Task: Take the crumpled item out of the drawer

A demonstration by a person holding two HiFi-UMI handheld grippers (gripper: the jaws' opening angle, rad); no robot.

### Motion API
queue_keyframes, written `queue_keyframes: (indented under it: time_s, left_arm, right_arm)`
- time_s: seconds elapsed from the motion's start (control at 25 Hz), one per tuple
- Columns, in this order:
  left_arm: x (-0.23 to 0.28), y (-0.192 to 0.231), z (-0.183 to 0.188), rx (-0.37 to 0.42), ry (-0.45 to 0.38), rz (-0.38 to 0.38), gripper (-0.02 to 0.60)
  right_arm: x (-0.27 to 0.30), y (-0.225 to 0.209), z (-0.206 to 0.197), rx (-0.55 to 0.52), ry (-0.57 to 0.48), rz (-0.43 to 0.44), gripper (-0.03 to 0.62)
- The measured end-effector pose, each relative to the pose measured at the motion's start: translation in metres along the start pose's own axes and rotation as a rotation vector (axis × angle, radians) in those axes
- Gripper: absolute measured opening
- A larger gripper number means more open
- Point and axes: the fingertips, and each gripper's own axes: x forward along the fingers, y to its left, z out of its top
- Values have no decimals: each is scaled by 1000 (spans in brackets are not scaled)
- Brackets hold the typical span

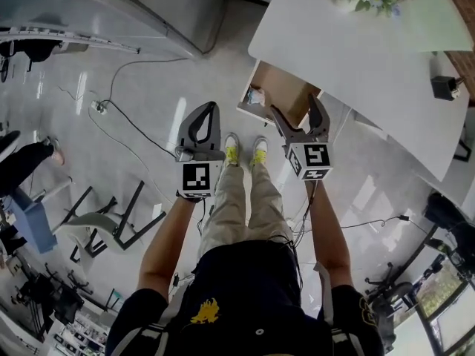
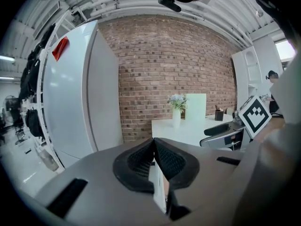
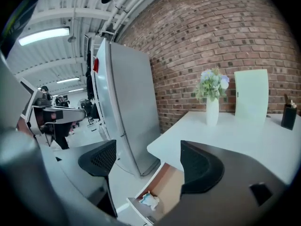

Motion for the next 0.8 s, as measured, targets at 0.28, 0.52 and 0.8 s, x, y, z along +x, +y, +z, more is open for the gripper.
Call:
queue_keyframes:
  time_s: [0.28,0.52,0.8]
  left_arm:
    - [30,-8,-65,-31,40,-11,18]
    - [52,-8,-110,-66,63,-1,18]
    - [70,0,-164,-88,103,36,18]
  right_arm:
    - [46,-18,-92,41,118,-27,437]
    - [89,-15,-161,46,212,6,437]
    - [147,-5,-242,45,364,78,437]
